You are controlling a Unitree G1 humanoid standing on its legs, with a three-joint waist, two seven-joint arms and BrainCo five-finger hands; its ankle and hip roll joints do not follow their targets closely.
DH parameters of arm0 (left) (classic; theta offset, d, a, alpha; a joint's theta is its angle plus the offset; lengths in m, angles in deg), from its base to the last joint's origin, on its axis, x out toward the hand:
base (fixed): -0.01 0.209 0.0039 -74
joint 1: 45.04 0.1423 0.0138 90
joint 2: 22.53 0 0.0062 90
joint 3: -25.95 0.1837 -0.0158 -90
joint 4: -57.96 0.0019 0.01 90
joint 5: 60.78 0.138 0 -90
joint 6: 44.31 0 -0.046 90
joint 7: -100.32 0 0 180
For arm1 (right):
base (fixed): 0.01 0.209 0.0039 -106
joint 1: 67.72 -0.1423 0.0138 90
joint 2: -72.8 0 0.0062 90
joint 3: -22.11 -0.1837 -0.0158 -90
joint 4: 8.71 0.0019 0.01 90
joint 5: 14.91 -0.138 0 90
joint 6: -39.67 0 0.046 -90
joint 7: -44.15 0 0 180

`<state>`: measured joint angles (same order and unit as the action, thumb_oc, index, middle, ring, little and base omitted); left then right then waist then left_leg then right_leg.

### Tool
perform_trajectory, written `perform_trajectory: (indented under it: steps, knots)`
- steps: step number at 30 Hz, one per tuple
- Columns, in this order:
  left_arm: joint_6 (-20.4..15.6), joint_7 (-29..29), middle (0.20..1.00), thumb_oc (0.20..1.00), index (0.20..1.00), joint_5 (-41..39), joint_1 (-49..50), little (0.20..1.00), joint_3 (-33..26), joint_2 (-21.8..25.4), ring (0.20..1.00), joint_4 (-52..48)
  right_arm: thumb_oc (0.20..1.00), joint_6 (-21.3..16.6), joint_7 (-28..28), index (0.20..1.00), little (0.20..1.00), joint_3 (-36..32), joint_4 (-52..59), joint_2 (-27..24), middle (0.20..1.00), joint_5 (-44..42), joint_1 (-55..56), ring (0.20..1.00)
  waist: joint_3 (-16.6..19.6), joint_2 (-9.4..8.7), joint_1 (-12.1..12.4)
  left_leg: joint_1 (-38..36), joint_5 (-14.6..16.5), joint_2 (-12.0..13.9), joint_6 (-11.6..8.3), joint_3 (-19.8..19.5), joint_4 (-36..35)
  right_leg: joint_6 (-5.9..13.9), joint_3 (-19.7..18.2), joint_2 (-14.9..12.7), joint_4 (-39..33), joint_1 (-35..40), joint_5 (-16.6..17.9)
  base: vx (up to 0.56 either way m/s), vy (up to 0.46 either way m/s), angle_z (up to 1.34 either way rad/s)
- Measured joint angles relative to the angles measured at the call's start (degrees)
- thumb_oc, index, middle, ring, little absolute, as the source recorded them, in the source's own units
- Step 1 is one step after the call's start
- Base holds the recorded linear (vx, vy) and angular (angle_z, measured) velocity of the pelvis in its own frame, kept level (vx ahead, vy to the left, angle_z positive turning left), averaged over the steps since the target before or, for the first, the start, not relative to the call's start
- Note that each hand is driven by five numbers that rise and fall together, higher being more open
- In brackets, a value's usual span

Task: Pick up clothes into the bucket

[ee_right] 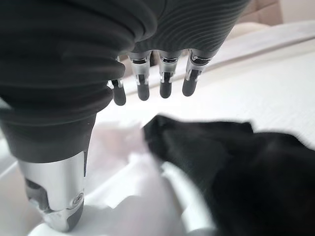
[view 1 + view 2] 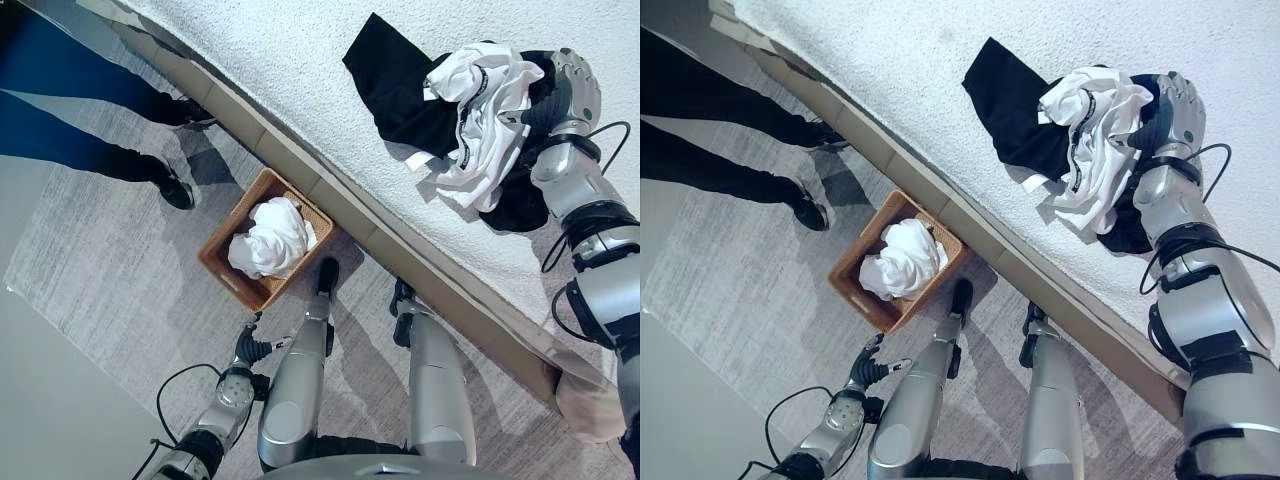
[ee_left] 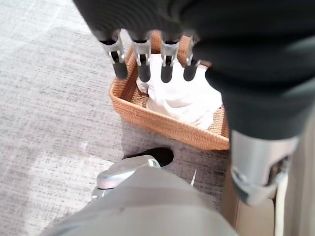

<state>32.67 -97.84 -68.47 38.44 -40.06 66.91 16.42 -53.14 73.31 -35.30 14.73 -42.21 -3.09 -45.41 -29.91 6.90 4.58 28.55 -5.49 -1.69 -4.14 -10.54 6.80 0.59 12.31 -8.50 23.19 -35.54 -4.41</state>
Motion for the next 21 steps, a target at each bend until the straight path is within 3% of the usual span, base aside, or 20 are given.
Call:
perform_trajectory:
  steps: [4,10,11,13,14,21]
  knots:
    - [0.0,-0.1,1.000,1.000,1.000,-0.1,-2.0,1.000,1.4,0.1,1.000,0.0,1.000,0.4,-1.0,1.000,1.000,3.5,-1.7,0.2,1.000,1.3,-0.4,1.000,0.0,-0.11,-0.2,0.7,-0.3,-0.3,-0.07,-0.7,0.0,0.01,0.7,-0.4,0.0,-0.3,0.0,-0.01,-0.009,0.10]
    - [0.1,0.4,1.000,1.000,1.000,-0.6,-3.5,1.000,1.9,0.1,1.000,0.0,1.000,0.6,-9.8,1.000,1.000,10.4,-4.8,0.2,1.000,3.9,-3.2,1.000,-0.3,-0.96,-0.5,1.4,-0.3,-0.4,-0.02,-0.8,0.2,0.23,0.8,-0.4,-0.1,-0.9,0.2,0.00,0.000,0.00]
    - [0.1,0.6,1.000,1.000,1.000,-0.6,-3.7,1.000,1.9,0.1,1.000,0.0,0.809,0.6,-10.9,0.809,0.809,11.3,-4.9,0.2,0.809,4.1,-3.6,0.809,-0.3,-1.07,-0.6,1.4,-0.3,-0.3,-0.02,-0.8,0.2,0.23,0.8,-0.4,-0.1,-0.9,0.2,0.00,0.000,0.00]
    - [0.2,1.3,1.000,1.000,1.000,-1.1,-4.2,1.000,1.9,0.1,1.000,0.1,0.256,0.7,-13.4,0.256,0.256,12.9,-5.1,0.1,0.256,4.5,-4.6,0.256,-0.2,-1.52,-0.6,1.4,-0.3,-0.3,-0.02,-0.8,0.3,0.27,0.8,-0.3,-0.1,-0.9,0.2,0.00,0.000,0.00]
    - [0.2,1.5,1.000,1.000,1.000,-1.2,-4.4,1.000,1.9,0.0,1.000,0.1,0.200,0.7,-13.8,0.200,0.200,12.9,-5.1,0.1,0.200,4.5,-4.7,0.200,-0.2,-1.73,-0.6,1.4,-0.3,-0.3,-0.02,-0.8,0.3,0.27,0.8,-0.3,-0.1,-0.9,0.2,0.00,0.000,0.00]
    - [0.3,2.3,1.000,1.000,1.000,-2.2,-5.3,1.000,1.8,0.0,1.000,0.1,0.200,0.6,-13.7,0.200,0.200,12.8,-4.5,0.0,0.200,4.5,-4.9,0.200,-0.1,-2.65,-0.6,1.9,-0.3,-0.2,-0.02,-0.8,0.6,0.43,0.8,-0.1,-0.9,-0.9,0.9,0.00,0.000,0.00]
